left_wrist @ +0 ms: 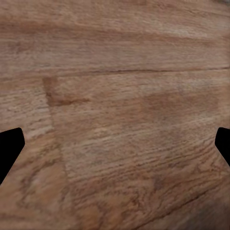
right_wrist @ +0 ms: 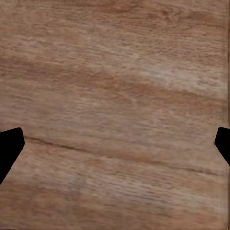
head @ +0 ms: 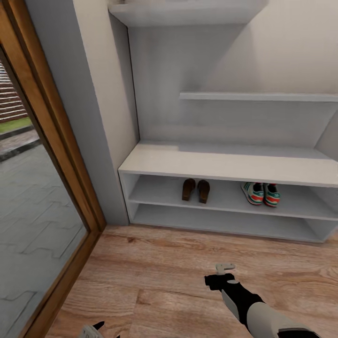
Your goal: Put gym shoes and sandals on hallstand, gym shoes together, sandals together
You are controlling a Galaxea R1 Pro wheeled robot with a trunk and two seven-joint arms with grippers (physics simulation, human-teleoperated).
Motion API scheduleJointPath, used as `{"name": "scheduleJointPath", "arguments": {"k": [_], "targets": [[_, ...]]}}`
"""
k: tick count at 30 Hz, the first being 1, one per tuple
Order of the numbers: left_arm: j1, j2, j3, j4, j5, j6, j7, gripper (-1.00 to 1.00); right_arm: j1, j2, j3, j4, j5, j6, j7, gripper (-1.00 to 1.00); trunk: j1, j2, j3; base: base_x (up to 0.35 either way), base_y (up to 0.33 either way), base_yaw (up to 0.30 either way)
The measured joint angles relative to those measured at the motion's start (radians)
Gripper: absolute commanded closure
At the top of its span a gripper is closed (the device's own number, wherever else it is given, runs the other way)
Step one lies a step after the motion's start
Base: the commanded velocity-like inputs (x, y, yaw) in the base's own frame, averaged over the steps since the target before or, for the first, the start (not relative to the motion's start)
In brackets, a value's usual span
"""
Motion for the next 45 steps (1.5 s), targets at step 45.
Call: {"name": "scheduleJointPath", "arguments": {"k": [45], "targets": [[0.001, 0.008, -0.001, 0.003, 0.014, -0.007, 0.190, -1.00, 0.237, -0.117, -0.004, 0.135, 0.213, -0.513, 0.010, -1.00, -0.173, 0.315, 0.141, 0.000, 0.000, 0.000]]}}
